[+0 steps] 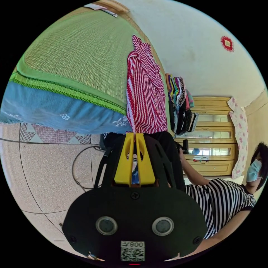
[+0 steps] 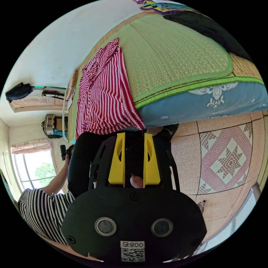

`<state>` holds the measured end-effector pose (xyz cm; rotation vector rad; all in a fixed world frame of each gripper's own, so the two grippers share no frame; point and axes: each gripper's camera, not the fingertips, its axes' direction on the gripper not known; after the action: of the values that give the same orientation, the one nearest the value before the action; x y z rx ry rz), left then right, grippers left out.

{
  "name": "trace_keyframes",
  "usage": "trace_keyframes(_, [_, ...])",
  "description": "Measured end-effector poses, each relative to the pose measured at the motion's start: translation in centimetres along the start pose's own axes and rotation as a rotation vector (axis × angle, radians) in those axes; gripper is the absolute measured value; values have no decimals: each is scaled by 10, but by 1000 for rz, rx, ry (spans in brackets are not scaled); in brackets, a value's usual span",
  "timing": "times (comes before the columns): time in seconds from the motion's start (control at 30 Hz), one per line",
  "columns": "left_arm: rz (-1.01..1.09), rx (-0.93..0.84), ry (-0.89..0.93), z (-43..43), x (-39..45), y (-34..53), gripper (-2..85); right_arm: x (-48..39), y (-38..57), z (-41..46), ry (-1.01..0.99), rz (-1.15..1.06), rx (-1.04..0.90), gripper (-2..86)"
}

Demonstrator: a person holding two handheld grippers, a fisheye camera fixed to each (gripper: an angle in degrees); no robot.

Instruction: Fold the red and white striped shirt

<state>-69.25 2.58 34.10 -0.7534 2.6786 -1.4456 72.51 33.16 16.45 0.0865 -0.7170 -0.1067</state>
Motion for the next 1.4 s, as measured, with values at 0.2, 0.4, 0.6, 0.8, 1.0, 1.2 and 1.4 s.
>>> trace_keyframes(0.2, [-6, -24, -46, 4, 30, 11, 9, -17, -27, 22, 89, -100, -52, 107])
trace_keyframes(0.4, [0, -45, -69, 17, 59, 18, 9, -15, -43, 38, 148, -118, -80, 96])
trace_keyframes(0.6, [5, -52, -74, 25, 84, 27, 8, -8, -45, 46, 148, -120, -103, 53])
trace_keyframes(0.8, [41, 19, 11, 5, 113, 39, 8, -6, -29, 24, 56, -193, -124, 15])
trace_keyframes(1.0, [111, 145, 146, -33, 148, 45, 8, -8, -10, -36, -112, -254, -55, 7])
trace_keyframes(1.2, [209, 221, 238, -69, 186, 47, 8, -30, 0, -92, -241, -332, 9, 6])
trace_keyframes(1.4, [263, 263, 310, -96, 206, 58, 8, -54, 18, -123, -292, -395, 37, 5])
